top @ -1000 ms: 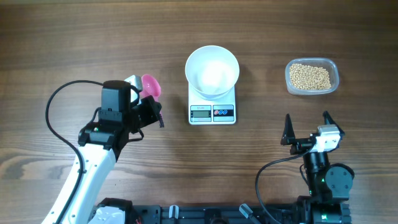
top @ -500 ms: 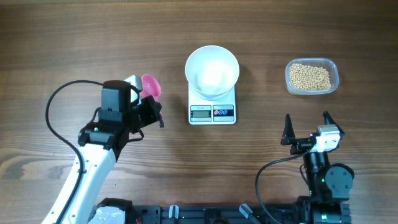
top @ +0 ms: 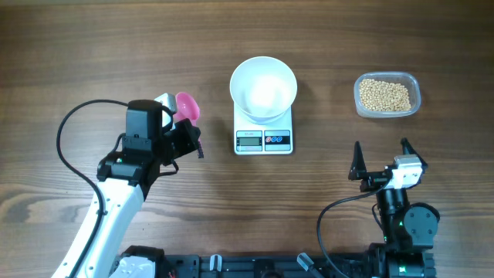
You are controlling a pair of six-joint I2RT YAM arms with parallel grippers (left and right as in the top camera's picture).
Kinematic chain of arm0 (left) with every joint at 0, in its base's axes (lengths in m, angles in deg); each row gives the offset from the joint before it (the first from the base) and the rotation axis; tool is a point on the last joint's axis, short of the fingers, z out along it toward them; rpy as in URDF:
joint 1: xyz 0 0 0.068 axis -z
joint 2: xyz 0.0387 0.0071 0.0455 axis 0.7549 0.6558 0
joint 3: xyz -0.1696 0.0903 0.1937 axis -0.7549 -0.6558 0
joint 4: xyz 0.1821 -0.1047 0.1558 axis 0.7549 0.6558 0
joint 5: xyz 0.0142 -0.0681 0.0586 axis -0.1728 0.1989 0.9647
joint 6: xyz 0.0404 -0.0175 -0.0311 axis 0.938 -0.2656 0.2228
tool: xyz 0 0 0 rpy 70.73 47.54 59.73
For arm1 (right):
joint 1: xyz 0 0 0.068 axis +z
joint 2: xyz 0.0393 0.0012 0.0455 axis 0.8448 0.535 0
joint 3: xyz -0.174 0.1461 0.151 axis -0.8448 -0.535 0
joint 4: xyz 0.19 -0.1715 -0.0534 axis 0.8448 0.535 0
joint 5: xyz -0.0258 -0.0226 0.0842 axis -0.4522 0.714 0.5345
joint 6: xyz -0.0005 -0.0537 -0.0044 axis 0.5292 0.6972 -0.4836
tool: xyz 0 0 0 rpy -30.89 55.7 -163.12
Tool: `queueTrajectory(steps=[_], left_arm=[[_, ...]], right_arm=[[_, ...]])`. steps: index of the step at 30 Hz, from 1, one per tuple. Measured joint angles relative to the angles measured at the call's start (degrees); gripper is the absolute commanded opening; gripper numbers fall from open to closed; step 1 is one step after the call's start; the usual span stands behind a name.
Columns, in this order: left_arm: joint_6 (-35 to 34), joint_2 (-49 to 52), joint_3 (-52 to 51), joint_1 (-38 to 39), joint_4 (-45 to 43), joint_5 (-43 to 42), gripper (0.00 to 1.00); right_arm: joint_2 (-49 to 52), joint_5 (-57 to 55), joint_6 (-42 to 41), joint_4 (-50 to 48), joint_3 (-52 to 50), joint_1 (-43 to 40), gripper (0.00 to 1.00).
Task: Scoop item into bowl and weigh 150g on scale
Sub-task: 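Hold the pink scoop raised beside the scale with the left gripper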
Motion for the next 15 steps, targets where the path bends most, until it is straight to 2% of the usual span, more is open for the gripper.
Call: queueTrajectory(steps=[15], left_arm=[[0.0, 0.0, 0.0, 0.0, 3.7, -0.1, 0.04]], right_arm=[[0.0, 0.0, 0.0, 0.0, 0.0, 0.0, 1.00]])
